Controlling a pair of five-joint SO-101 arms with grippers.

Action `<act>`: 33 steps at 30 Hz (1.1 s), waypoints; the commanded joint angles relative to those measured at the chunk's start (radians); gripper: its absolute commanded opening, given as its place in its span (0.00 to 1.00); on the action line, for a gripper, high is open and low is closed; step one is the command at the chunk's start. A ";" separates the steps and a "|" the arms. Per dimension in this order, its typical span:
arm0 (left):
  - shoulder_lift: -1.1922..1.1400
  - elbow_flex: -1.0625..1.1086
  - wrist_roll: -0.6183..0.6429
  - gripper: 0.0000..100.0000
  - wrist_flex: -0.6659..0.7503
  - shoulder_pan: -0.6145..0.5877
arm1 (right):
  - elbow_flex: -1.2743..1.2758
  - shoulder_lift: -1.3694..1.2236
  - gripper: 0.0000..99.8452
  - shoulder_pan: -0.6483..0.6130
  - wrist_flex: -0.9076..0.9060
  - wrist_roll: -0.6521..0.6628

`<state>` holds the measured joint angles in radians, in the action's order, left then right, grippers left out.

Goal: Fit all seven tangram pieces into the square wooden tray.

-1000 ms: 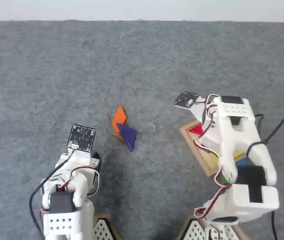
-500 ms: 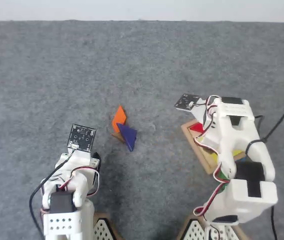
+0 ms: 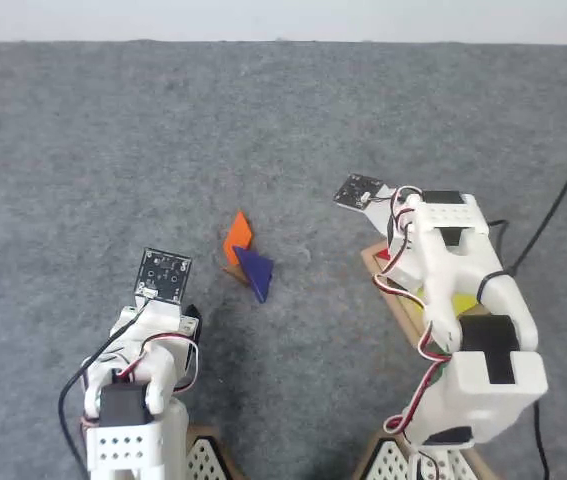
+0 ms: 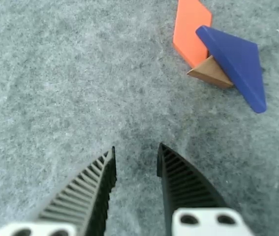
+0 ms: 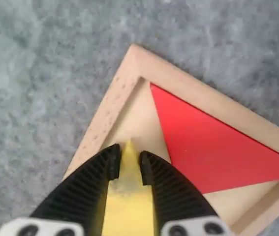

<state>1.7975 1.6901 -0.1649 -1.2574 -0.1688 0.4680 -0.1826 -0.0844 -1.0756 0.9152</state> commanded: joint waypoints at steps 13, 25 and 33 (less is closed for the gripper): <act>0.015 -0.007 -0.012 0.13 -0.003 -0.005 | 0.026 0.259 0.01 0.077 -0.124 0.017; 0.015 -0.007 -0.012 0.13 -0.003 -0.005 | 0.003 0.312 0.01 0.236 -0.127 0.051; 0.015 -0.007 -0.012 0.13 -0.003 -0.005 | -0.032 0.311 0.01 0.277 -0.124 0.063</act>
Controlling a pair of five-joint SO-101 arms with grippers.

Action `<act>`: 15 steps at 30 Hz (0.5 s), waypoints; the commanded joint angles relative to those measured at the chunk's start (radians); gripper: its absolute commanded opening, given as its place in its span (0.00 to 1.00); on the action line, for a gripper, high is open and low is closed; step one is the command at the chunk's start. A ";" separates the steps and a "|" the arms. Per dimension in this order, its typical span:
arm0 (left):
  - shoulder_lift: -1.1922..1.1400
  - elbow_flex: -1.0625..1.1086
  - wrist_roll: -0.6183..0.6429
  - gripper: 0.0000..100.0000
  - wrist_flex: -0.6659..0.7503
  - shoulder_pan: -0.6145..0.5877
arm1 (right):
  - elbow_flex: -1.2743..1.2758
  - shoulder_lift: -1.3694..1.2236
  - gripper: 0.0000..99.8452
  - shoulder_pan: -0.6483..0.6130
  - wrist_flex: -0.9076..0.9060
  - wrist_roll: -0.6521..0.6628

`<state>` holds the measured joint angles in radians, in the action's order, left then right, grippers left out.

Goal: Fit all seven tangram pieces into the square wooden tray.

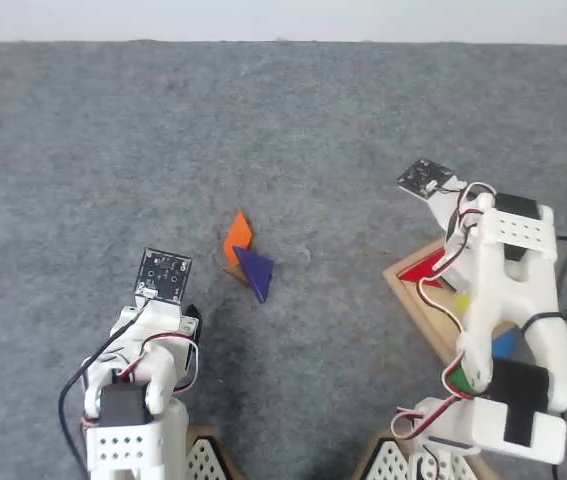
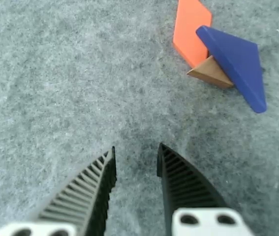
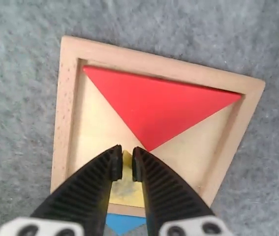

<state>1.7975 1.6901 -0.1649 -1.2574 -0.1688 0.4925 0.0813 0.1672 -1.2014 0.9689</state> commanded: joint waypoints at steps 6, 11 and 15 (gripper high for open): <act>0.015 -0.007 -0.012 0.13 -0.003 -0.005 | -0.129 0.047 0.01 0.030 0.028 -0.054; 0.015 -0.007 -0.012 0.13 -0.003 -0.005 | -0.176 0.039 0.01 0.044 0.033 -0.055; 0.015 -0.007 -0.012 0.13 -0.003 -0.005 | -0.230 -0.054 0.01 0.101 0.062 -0.055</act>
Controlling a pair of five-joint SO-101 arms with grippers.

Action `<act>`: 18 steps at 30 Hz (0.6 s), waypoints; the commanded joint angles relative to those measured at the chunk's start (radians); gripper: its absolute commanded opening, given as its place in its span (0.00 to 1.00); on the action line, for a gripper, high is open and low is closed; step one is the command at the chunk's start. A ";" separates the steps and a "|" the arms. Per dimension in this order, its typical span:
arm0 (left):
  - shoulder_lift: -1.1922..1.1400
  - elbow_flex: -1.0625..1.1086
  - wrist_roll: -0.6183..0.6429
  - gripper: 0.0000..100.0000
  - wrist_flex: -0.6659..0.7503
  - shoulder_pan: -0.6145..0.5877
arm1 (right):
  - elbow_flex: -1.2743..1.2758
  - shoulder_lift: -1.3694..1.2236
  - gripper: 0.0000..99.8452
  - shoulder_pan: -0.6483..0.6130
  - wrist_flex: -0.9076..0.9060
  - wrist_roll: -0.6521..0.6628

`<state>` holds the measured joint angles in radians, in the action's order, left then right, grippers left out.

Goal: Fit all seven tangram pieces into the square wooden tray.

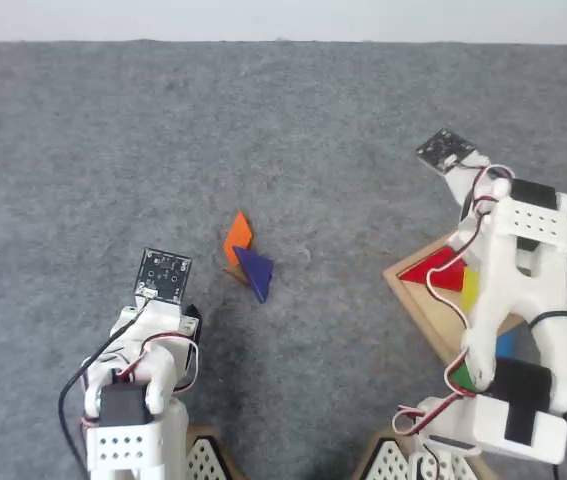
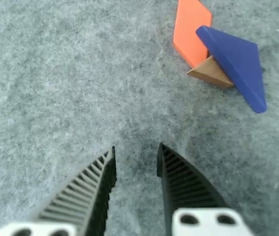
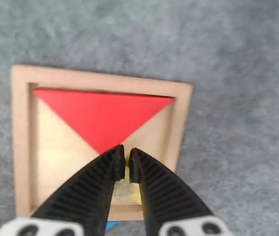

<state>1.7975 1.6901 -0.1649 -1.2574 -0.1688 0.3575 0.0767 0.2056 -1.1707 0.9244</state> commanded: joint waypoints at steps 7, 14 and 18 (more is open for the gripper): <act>0.015 -0.007 -0.012 0.13 -0.003 -0.005 | -0.221 -0.222 0.01 0.113 0.025 -0.011; 0.015 -0.007 -0.012 0.13 -0.003 -0.005 | -0.330 -0.285 0.01 0.137 0.025 -0.072; 0.015 -0.007 -0.012 0.13 -0.003 -0.005 | -0.385 -0.294 0.01 0.173 0.022 -0.109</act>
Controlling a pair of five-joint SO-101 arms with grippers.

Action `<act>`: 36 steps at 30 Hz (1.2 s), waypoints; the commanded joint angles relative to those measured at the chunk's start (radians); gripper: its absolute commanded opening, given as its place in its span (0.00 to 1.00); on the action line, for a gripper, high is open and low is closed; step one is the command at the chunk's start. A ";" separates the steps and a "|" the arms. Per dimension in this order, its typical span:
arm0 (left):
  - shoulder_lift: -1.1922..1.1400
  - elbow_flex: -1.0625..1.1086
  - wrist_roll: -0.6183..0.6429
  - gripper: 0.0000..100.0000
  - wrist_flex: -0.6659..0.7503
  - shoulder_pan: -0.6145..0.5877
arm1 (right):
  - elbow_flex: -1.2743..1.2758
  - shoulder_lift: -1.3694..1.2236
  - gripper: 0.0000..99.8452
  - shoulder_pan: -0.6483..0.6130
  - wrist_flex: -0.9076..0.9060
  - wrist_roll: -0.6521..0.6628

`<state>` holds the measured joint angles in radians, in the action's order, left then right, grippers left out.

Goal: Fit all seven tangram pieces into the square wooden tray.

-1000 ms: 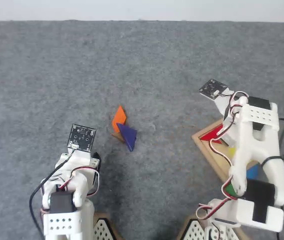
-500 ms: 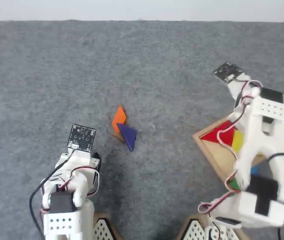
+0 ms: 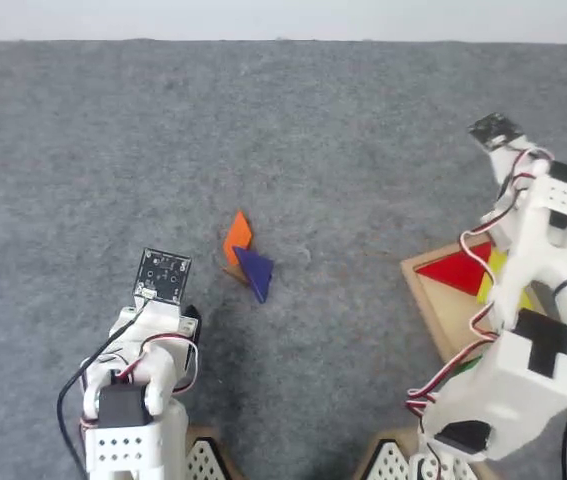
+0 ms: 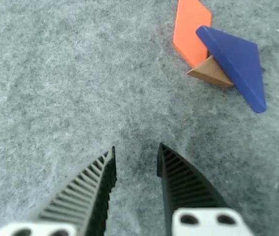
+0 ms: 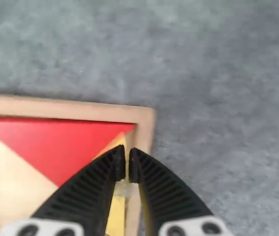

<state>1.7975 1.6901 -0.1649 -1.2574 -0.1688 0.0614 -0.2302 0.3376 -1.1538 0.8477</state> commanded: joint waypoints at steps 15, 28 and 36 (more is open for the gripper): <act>0.015 -0.007 -0.012 0.13 -0.003 -0.005 | -0.072 0.005 0.14 0.002 -0.211 0.012; 0.015 -0.007 -0.012 0.13 -0.003 -0.005 | 0.417 0.090 0.13 0.174 0.209 -0.219; 0.015 -0.007 -0.012 0.13 -0.003 -0.005 | 0.442 0.348 0.15 0.194 0.113 -0.503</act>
<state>1.7975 1.6901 -0.1649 -1.2574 -0.1688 0.5048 -0.0460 0.5033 -0.9820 0.4687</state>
